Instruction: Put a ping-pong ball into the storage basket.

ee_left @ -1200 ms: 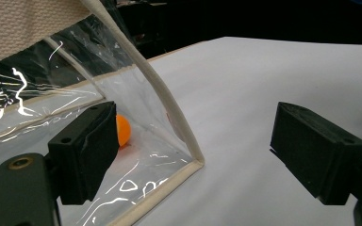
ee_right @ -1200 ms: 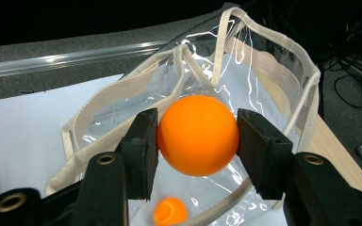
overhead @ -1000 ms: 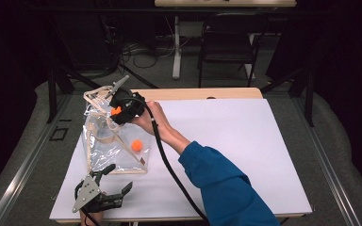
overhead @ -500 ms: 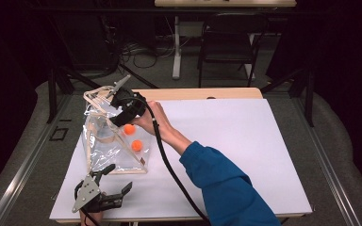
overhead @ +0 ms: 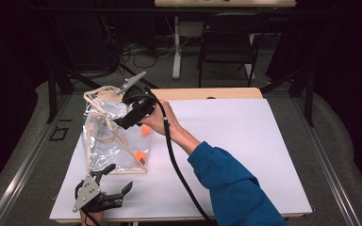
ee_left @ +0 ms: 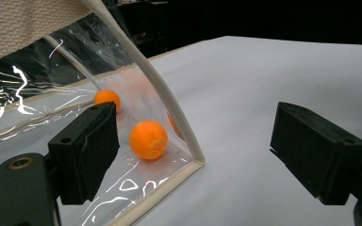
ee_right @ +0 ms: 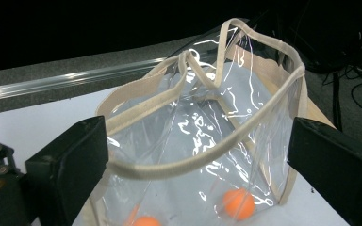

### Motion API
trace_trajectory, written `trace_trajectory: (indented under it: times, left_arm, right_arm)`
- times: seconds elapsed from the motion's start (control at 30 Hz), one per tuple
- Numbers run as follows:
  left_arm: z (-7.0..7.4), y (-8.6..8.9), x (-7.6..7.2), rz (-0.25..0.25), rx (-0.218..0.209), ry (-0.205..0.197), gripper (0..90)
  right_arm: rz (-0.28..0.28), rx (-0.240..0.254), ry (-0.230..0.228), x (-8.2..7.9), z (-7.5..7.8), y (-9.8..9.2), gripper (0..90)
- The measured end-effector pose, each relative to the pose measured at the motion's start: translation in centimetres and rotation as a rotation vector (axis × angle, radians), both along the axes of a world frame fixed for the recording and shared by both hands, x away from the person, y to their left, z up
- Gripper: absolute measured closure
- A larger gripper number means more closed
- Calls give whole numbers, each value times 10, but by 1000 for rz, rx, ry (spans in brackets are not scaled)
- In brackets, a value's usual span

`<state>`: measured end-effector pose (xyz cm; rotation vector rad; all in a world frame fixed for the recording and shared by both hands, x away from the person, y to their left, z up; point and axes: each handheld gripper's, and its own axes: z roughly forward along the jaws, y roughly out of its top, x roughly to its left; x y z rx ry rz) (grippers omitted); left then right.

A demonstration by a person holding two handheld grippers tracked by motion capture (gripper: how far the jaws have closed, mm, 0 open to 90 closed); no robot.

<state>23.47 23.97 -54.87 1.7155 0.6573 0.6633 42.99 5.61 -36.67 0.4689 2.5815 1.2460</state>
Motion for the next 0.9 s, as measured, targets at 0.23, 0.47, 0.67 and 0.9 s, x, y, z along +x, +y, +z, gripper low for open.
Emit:
trace_trajectory:
  times: [0.23, 0.47, 0.67, 0.9]
  left_arm:
    - [0, -1, 0, 2, 1, -2, 158]
    - [0, -1, -1, 4, 3, -1, 158]
    - [0, 1, -1, 4, 6, 3, 158]
    - [0, 0, -2, 2, 2, 0, 158]
  right_arm:
    - [9, 4, 10, -3, -1, -12, 26]
    - [14, 15, 17, -8, -4, -25, 9]
    - [14, -2, 17, -13, -9, -36, 0]
    - [1, -15, 10, -18, -15, -52, 0]
